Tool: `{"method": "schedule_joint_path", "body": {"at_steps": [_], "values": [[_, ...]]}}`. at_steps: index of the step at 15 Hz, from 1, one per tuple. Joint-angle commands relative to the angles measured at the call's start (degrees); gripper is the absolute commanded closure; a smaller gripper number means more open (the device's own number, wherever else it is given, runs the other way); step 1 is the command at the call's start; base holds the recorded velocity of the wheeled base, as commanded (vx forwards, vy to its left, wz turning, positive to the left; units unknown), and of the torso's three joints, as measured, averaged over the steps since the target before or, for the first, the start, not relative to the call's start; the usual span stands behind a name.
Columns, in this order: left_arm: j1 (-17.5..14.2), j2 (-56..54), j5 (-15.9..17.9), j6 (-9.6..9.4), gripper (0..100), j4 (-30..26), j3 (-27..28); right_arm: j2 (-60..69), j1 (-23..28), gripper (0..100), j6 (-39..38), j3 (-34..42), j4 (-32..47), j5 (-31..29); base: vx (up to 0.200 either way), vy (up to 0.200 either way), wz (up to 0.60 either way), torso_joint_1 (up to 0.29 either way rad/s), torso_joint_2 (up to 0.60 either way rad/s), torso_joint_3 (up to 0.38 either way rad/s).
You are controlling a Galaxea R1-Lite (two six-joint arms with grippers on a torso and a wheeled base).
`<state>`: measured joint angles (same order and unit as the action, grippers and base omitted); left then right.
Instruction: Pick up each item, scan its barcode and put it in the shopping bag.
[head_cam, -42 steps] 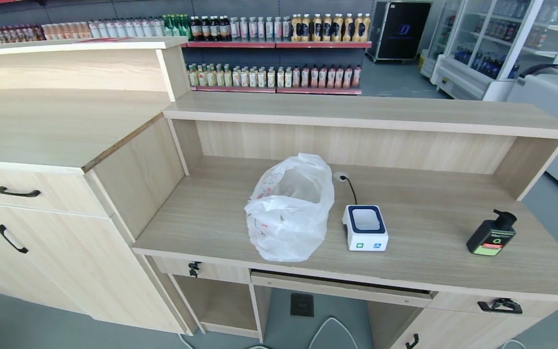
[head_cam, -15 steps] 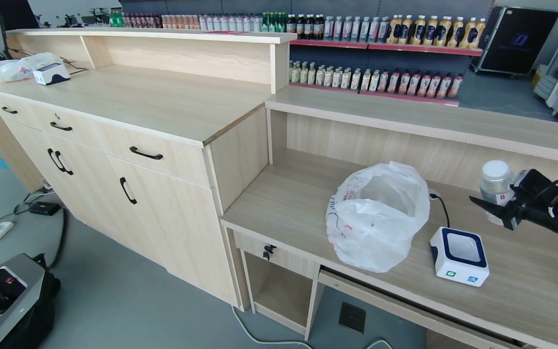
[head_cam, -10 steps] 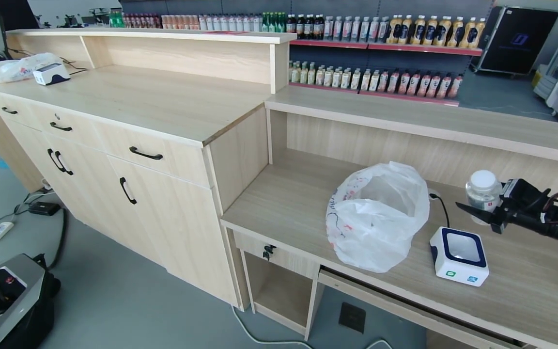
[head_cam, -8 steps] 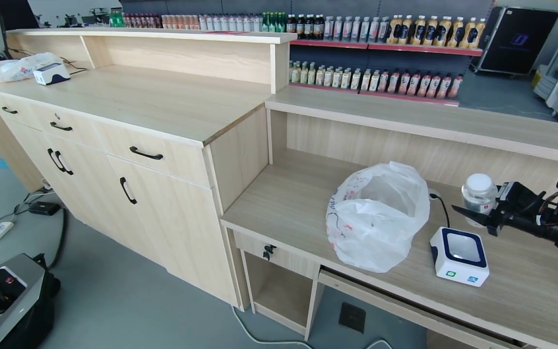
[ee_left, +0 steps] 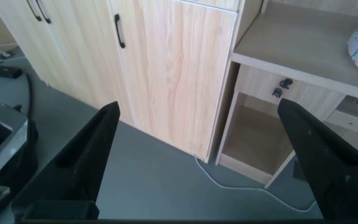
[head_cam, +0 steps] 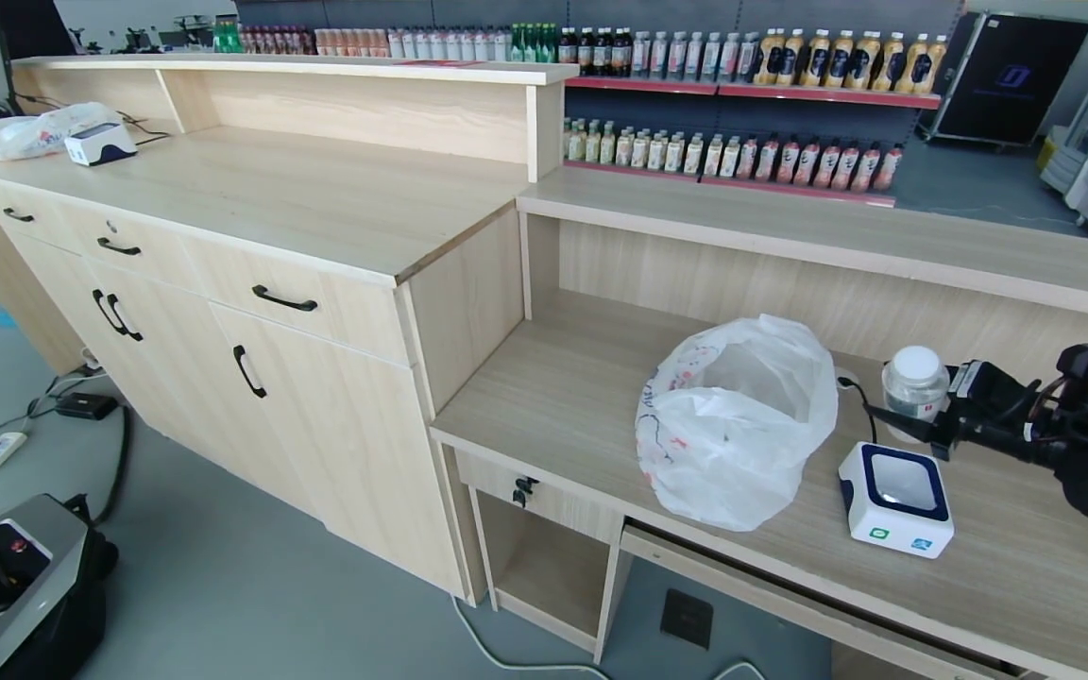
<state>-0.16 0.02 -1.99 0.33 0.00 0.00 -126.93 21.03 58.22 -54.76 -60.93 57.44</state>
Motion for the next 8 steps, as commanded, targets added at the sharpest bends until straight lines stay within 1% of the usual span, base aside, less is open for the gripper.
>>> {"method": "schedule_joint_path", "body": {"at_steps": [1, 8], "values": [[0.0, 0.0, 0.0, 0.02, 0, 0.0, 0.0, -0.5, -0.6, 100, 0.5, -0.1, 0.1, 0.1, 0.000, 0.000, 0.00, 0.000, 0.00, 0.000], [0.0, 0.0, 0.0, 0.02, 0, 0.0, 0.0, -0.7, -1.0, 100, 0.9, -0.4, 0.7, 0.3, 0.000, 0.000, 0.00, 0.000, 0.00, 0.000]]}}
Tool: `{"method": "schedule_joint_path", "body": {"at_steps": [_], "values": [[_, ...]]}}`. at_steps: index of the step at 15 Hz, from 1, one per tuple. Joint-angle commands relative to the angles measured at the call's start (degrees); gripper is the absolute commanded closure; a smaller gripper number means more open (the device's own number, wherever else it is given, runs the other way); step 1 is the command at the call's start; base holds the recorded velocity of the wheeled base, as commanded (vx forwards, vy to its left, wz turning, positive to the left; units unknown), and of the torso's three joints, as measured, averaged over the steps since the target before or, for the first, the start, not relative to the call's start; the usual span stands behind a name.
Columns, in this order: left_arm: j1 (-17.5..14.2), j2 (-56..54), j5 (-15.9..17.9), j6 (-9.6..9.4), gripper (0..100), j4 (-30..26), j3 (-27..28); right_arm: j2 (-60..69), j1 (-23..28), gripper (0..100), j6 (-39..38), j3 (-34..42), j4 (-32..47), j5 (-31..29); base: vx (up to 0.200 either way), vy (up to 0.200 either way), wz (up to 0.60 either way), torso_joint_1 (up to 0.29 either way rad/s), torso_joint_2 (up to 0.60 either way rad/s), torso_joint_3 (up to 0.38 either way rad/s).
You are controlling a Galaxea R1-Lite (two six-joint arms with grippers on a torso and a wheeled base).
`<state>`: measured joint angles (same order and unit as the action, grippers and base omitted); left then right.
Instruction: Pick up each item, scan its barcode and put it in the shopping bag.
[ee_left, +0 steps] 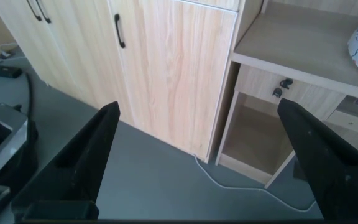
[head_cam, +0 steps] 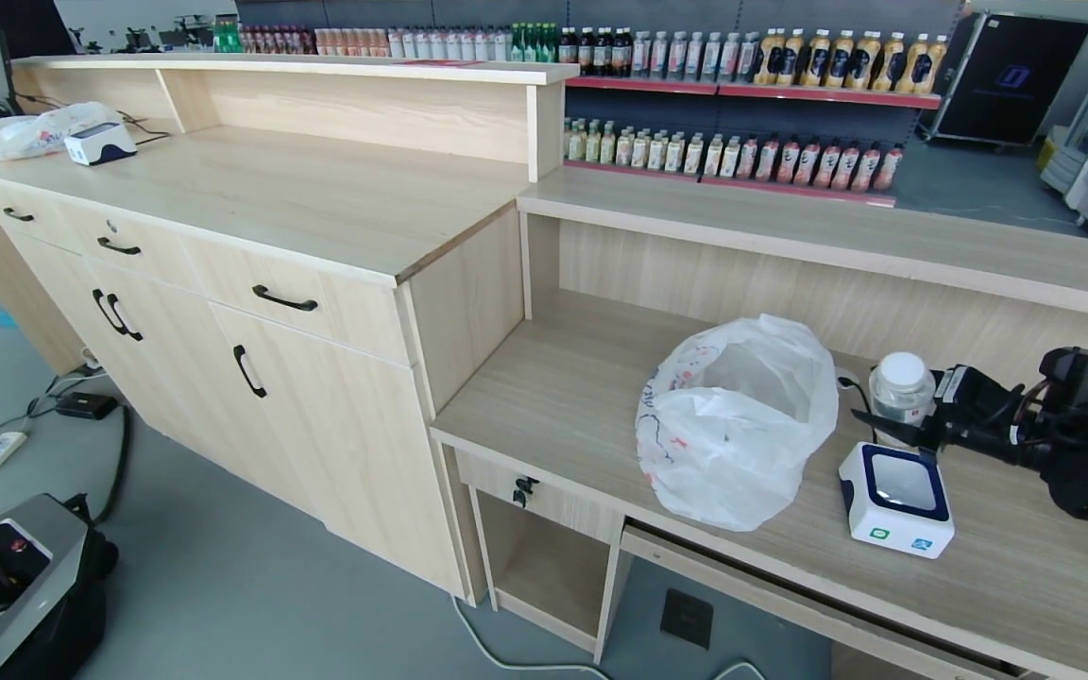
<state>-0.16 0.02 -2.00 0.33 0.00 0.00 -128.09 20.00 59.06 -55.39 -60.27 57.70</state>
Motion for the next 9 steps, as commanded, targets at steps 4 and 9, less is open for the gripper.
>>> {"method": "schedule_joint_path", "body": {"at_steps": [4, 9], "values": [[0.0, 0.0, 0.0, 0.02, 0, 0.0, 0.0, 19.4, -3.0, 100, -5.7, 1.5, 11.2, 0.0, 0.000, 0.000, 0.00, 0.000, 0.00, 0.000], [0.0, 0.0, 0.0, 0.02, 0, 0.0, 0.0, 56.3, -3.3, 100, -37.4, 10.1, 40.4, -8.4, 0.000, 0.000, 0.00, 0.000, 0.00, 0.000]]}}
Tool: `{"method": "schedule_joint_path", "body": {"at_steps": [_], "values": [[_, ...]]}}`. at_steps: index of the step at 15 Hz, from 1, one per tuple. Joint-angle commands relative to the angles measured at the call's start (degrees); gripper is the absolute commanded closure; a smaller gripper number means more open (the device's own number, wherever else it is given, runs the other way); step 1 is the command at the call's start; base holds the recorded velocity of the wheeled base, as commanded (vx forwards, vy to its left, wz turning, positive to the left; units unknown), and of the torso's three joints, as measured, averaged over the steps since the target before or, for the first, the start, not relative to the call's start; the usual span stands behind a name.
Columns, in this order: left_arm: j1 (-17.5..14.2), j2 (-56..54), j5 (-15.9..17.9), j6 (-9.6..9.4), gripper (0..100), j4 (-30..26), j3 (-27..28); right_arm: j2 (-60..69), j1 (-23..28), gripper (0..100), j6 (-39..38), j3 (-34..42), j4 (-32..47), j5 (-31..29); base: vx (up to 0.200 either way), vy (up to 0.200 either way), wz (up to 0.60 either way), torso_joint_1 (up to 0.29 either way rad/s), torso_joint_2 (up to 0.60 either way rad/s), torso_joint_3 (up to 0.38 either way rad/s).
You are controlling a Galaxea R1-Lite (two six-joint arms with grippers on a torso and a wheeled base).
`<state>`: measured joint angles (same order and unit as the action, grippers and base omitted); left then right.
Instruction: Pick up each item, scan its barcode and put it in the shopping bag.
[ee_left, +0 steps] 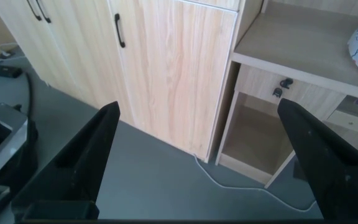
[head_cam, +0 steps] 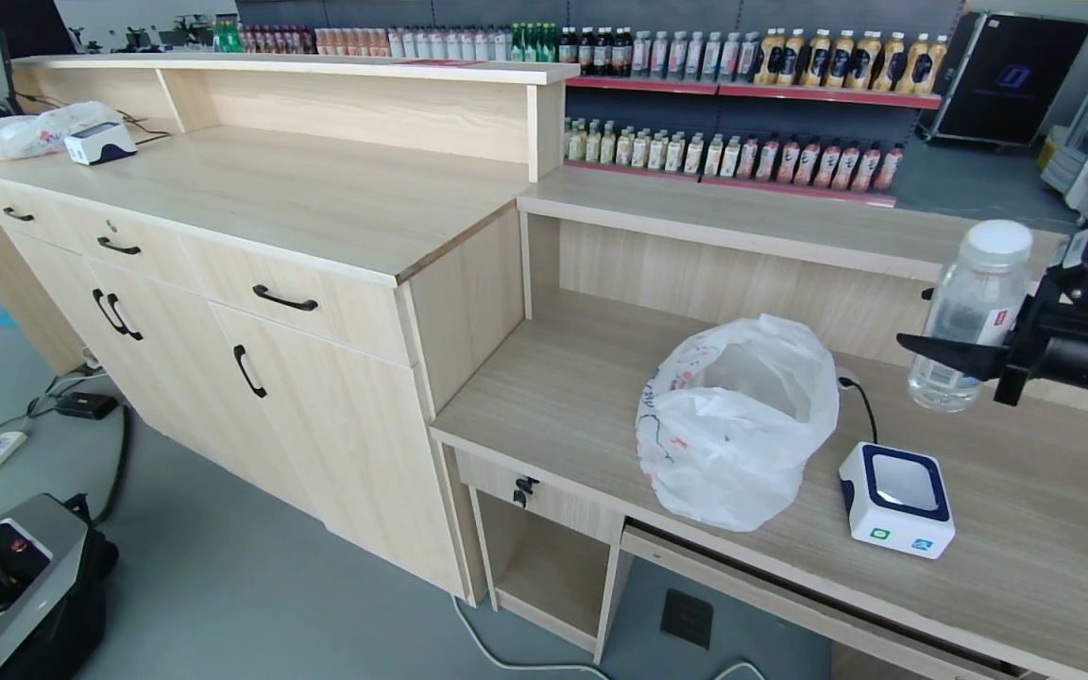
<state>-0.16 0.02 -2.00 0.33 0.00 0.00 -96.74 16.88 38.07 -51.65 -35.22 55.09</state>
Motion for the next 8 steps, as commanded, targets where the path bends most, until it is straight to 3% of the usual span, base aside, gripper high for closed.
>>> {"method": "schedule_joint_path", "body": {"at_steps": [1, 4, 8], "values": [[0.0, 0.0, 0.0, 0.02, 0, 0.0, 0.0, 30.4, 1.2, 100, -22.3, 8.7, 20.0, -9.8, 0.000, 0.000, 0.00, 0.000, 0.00, 0.000], [0.0, 0.0, 0.0, 0.02, 0, 0.0, 0.0, 37.6, 5.8, 100, -28.5, 9.3, 29.9, -23.6, 0.000, 0.000, 0.00, 0.000, 0.00, 0.000], [0.0, 0.0, 0.0, 0.02, 0, 0.0, 0.0, 38.2, 7.2, 100, -26.5, 9.5, 30.2, -33.3, 0.000, 0.000, 0.00, 0.000, 0.00, 0.000]]}}
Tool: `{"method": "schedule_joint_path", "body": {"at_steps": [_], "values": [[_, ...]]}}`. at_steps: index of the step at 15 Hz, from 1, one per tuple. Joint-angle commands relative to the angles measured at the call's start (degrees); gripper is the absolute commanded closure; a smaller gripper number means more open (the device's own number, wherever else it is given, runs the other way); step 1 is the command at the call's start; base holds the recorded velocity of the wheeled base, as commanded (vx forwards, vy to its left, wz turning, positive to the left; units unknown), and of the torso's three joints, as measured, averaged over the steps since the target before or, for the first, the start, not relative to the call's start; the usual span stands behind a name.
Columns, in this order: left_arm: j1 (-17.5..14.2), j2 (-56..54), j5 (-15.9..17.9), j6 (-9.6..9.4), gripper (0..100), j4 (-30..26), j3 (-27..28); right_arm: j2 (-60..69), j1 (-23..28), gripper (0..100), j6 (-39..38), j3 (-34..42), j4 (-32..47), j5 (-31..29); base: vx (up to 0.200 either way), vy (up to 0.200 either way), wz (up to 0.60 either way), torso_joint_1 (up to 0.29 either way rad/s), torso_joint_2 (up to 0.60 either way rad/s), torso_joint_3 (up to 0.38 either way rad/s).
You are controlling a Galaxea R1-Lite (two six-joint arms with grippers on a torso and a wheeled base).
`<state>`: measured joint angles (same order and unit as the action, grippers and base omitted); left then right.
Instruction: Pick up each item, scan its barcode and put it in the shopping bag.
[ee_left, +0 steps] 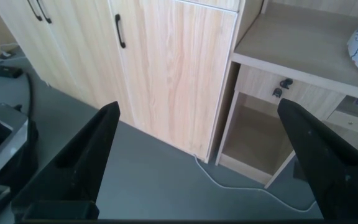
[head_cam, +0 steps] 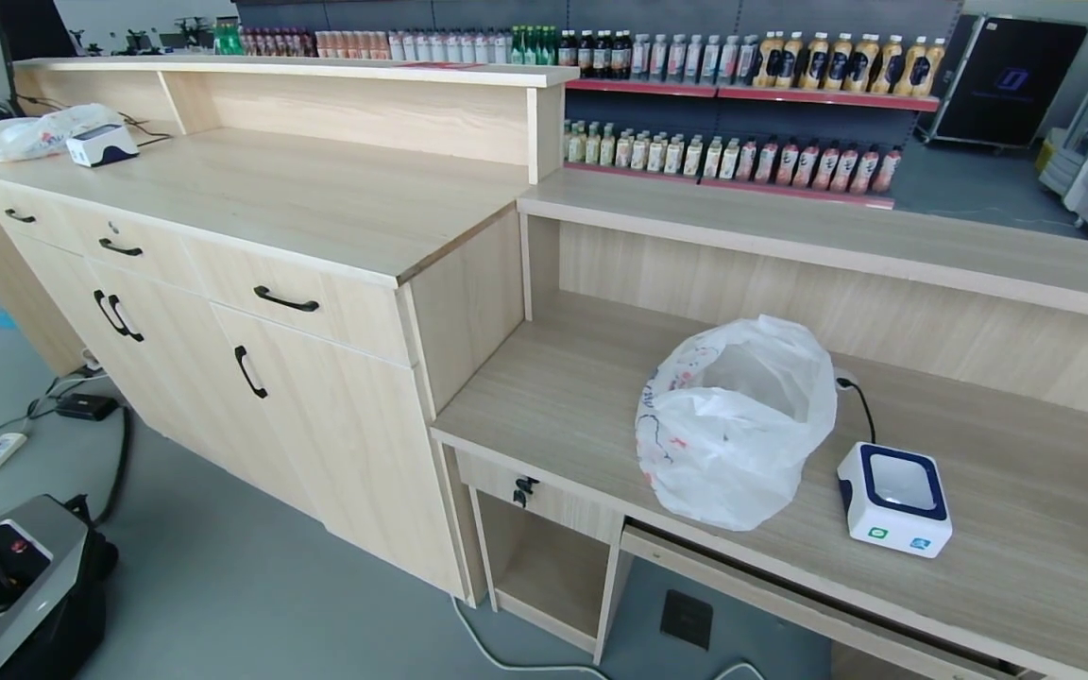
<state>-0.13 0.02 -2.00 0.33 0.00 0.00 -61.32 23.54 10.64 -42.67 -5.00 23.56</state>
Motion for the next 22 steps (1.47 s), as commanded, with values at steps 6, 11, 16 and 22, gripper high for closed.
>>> {"method": "schedule_joint_path", "body": {"at_steps": [6, 11, 16, 22], "values": [[0.0, 0.0, 0.0, 0.02, 0, 0.0, 0.0, 2.3, 3.1, 100, 6.8, 1.5, -1.8, -6.1, 0.000, 0.000, 0.30, 0.001, 0.00, 0.000], [0.0, 0.0, 0.0, 0.02, 0, 0.0, 0.0, -8.8, 2.7, 100, 2.1, -0.3, -16.7, -8.2, 0.000, 0.000, 0.60, 0.002, 0.00, 0.002], [0.0, 0.0, 0.0, 0.02, 0, 0.0, 0.0, -28.8, 0.2, 100, 0.4, -0.2, -33.9, -8.1, 0.000, 0.000, 0.36, 0.000, 0.00, -0.002], [0.0, 0.0, 0.0, 0.02, 0, 0.0, 0.0, -50.5, -5.2, 100, -3.4, -4.3, -55.5, -7.9, 0.000, 0.000, 0.00, 0.000, 0.00, 0.000]]}}
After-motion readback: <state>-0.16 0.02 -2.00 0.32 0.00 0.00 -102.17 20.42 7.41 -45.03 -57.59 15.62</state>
